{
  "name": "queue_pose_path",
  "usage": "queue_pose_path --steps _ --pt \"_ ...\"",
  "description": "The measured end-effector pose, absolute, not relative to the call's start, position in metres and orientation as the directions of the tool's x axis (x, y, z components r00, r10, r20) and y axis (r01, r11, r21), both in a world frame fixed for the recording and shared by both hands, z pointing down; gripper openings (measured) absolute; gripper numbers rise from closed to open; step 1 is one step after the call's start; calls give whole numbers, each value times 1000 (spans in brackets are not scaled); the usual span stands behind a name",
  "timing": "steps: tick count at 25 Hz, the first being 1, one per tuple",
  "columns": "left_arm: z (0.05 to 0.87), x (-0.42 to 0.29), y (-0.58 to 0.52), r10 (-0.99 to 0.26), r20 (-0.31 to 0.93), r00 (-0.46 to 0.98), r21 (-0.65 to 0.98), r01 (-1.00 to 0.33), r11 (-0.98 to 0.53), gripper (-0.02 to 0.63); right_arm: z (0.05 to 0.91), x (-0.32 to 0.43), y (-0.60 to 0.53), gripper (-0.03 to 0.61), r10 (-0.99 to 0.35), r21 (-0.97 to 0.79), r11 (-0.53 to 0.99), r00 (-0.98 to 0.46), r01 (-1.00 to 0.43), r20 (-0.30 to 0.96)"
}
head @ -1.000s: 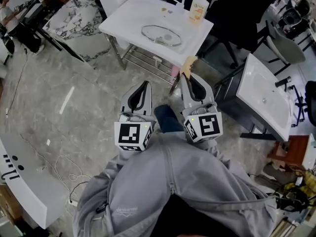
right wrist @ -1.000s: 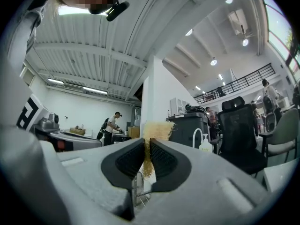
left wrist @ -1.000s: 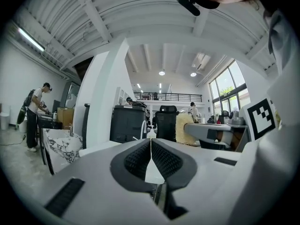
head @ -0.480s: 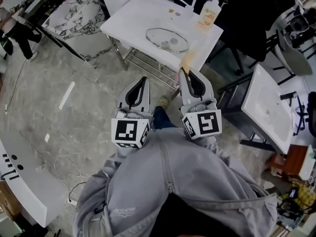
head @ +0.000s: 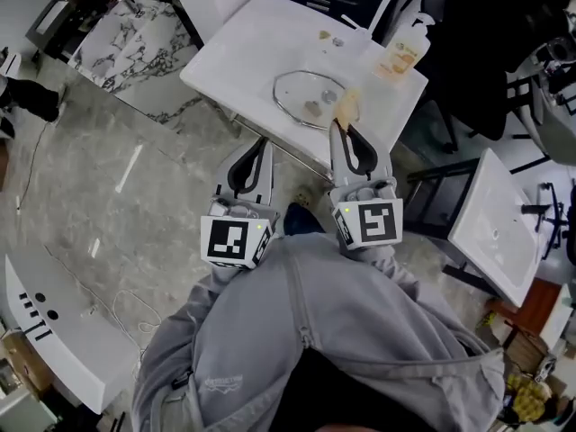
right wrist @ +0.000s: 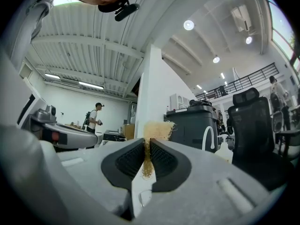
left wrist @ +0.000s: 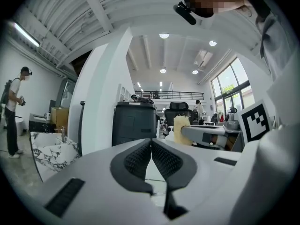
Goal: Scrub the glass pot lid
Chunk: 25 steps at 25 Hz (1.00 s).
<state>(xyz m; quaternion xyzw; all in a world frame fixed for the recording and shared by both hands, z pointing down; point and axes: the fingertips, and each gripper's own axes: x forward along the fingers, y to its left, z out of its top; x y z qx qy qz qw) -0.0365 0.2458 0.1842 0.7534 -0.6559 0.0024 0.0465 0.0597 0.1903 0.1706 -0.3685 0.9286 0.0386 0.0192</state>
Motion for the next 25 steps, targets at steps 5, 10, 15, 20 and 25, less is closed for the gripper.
queue_pose_path --steps 5,10,15,20,25 --pt "188 -55 184 -982 86 165 49 -986 -162 9 183 40 135 29 -698 44 714 -715 -699 -43" --pt "190 -60 132 -975 88 206 41 -978 -203 9 191 36 93 29 -728 48 683 -685 -729 -30" --pt "192 -48 99 -958 85 274 29 -962 -272 9 193 54 74 29 -779 60 625 -627 -779 -26" --pt "196 -33 81 -935 64 348 35 -937 -347 9 199 77 75 29 -834 41 551 -552 -834 -16" --pt "214 -26 65 -900 87 428 57 -904 -424 9 209 97 70 29 -883 61 469 -469 -881 14"
